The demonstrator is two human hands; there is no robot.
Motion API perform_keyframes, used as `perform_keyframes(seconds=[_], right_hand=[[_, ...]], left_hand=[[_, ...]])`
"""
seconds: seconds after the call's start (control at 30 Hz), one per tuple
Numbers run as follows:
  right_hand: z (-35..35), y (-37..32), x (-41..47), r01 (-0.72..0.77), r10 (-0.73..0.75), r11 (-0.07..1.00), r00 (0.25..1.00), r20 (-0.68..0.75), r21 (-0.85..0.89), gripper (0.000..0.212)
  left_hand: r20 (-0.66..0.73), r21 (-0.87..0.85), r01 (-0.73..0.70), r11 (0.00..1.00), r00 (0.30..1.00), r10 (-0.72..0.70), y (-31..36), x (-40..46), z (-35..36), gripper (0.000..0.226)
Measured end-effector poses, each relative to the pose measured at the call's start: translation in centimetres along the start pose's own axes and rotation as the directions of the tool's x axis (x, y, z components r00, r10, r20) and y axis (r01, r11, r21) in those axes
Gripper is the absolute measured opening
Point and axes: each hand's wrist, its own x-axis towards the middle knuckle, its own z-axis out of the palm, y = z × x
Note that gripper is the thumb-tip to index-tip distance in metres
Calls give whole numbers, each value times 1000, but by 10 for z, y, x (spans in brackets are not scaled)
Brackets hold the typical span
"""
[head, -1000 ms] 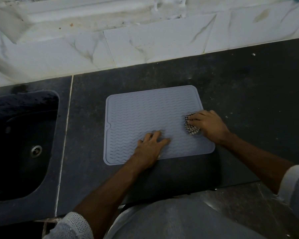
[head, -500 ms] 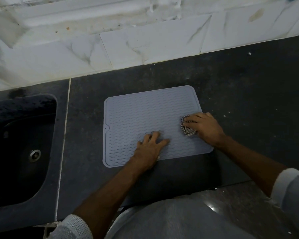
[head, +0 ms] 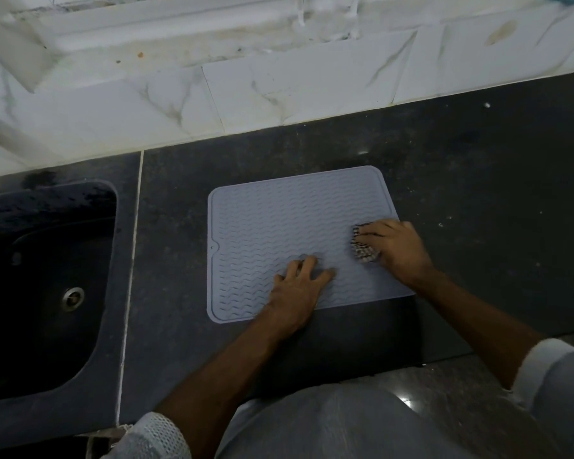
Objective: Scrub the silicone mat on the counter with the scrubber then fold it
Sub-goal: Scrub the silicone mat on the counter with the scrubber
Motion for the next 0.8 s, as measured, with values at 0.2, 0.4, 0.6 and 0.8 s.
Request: perform_keyframes(seconds=[0.2,0.4,0.6,0.8], right_hand=[[-8,4,5,-124,124,992,992,-14,34,36],[12,-50,36,31,-29,997,999,-32,70,42],[2,-11,10,20,-18,1000,995,94,-23,40],[-19,17,6,-169,169,986,982,88,-13,35]], left_hand=[[0,-10,11,1000,1000,-11,2,0,-1,82],[-13,-4,28,1000,1000,-28,4,1,-1,81],[-7,-35,44,998,999,-44,4,1,1,80],[2,-29,46,999,999,-46,5,1,-2,84]])
